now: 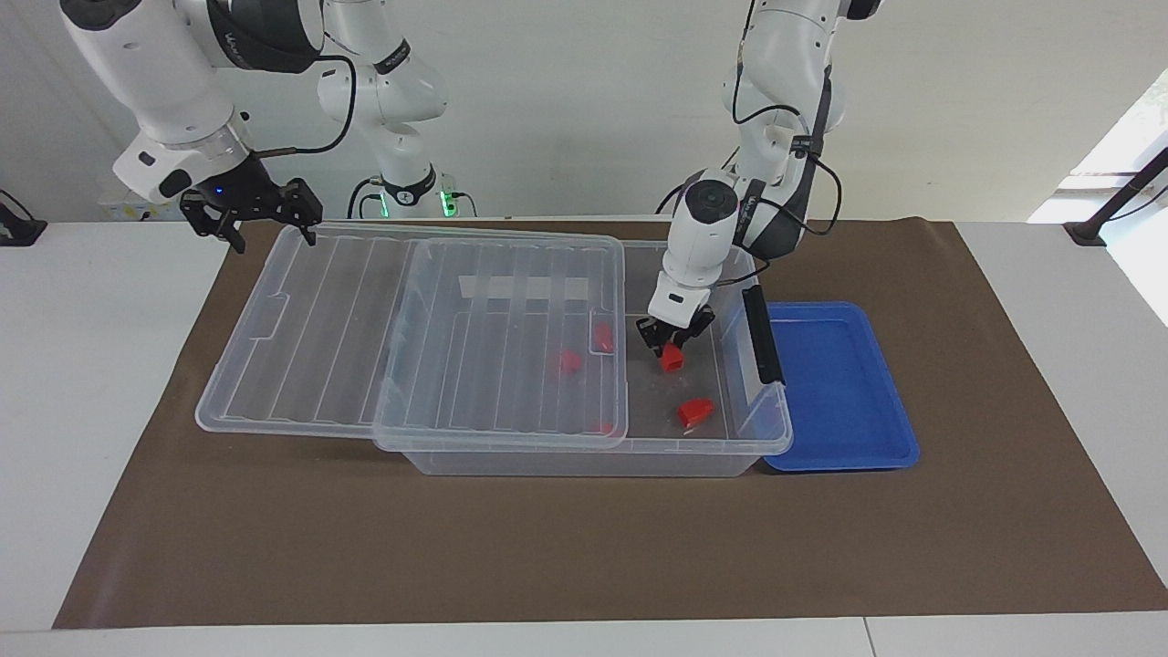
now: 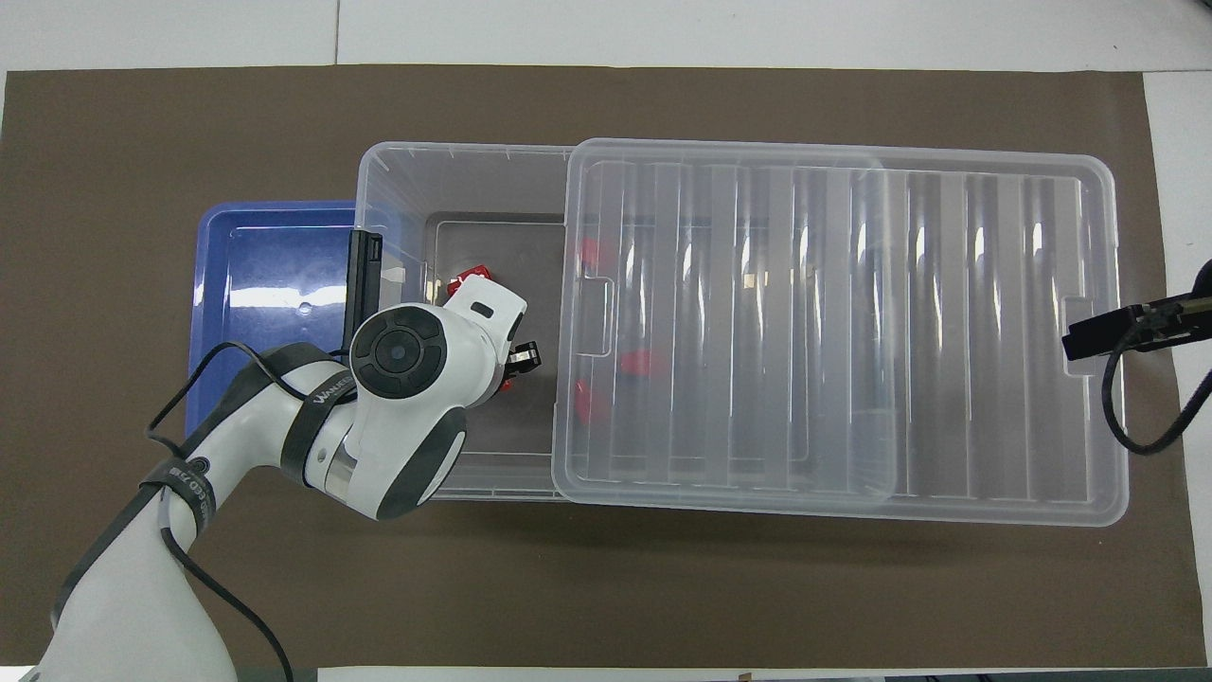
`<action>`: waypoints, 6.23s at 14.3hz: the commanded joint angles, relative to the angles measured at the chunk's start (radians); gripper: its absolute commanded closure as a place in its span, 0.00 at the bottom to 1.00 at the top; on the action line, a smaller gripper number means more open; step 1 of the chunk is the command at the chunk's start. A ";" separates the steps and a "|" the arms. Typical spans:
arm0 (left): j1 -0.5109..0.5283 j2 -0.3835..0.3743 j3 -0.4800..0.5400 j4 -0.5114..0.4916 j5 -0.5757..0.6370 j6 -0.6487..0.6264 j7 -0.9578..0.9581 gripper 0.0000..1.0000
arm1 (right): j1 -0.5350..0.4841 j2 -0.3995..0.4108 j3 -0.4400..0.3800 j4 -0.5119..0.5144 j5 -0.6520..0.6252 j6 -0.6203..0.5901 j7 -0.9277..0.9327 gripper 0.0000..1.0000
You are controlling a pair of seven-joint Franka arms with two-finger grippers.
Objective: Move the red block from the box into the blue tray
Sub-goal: 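Lower the left gripper and grasp a red block in the box, then carry the red block with the left gripper over the blue tray, then open the left gripper to drop the block and withdraw, then reach the right gripper back to the clear lid edge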
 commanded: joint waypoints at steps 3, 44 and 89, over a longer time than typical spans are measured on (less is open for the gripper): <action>0.043 -0.189 0.012 0.036 0.012 -0.220 0.013 1.00 | -0.009 -0.002 0.012 0.005 0.015 0.007 0.016 0.00; 0.491 -0.039 0.008 0.071 0.008 -0.136 0.806 0.00 | -0.014 0.150 0.032 0.229 0.015 -0.151 0.036 0.00; 0.482 -0.131 -0.011 0.521 0.061 -0.715 0.693 0.00 | -0.118 0.061 0.034 -0.262 0.016 0.415 0.047 1.00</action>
